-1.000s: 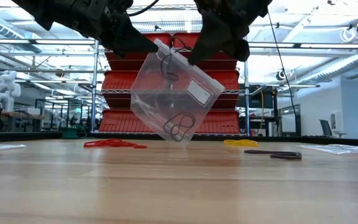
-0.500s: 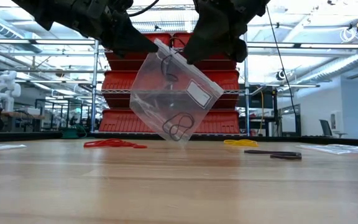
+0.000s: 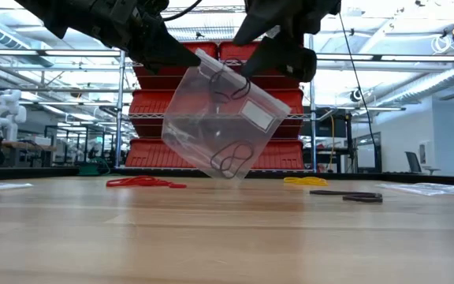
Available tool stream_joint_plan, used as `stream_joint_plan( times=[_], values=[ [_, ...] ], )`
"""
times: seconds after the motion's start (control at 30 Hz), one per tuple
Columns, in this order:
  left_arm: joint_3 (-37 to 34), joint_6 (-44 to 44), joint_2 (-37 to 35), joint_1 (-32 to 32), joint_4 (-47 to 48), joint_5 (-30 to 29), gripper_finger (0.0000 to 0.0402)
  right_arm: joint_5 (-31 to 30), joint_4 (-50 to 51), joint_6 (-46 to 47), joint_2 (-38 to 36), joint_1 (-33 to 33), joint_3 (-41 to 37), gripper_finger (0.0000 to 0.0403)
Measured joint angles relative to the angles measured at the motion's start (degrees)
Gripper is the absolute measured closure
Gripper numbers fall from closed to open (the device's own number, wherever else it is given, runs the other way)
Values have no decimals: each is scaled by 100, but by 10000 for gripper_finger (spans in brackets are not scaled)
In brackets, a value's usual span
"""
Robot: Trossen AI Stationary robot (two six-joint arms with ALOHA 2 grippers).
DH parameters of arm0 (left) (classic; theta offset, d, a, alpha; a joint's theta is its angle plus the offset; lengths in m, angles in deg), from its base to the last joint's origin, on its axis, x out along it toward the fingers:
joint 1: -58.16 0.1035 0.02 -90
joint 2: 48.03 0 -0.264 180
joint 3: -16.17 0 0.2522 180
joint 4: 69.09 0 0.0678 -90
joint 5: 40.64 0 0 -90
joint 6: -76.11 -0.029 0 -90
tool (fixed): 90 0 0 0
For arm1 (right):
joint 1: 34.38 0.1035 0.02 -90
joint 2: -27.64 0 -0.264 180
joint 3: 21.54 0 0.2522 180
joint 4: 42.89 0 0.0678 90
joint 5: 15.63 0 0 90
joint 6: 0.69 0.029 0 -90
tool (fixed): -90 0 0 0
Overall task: Sort rubber bands
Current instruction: Put the purple rubber band into the top right transparent zip bag
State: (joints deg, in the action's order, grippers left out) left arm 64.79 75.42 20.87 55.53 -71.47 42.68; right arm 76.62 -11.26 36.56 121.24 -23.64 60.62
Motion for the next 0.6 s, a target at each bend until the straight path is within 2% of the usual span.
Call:
stream_joint_plan(
  times=[0.23, 0.43, 0.6],
  values=[
    [-1, 2, 0, 0, 15, 0, 401, -109, 233, -20, -317, -17, 0, 206],
    [-3, 2, 0, 0, 21, 0, 401, -1407, 866, -99, -499, 1, 0, 206],
    [-3, 2, 0, -2, 16, 0, 401, -1586, 701, -315, -348, 111, -2, 206]
  ],
)
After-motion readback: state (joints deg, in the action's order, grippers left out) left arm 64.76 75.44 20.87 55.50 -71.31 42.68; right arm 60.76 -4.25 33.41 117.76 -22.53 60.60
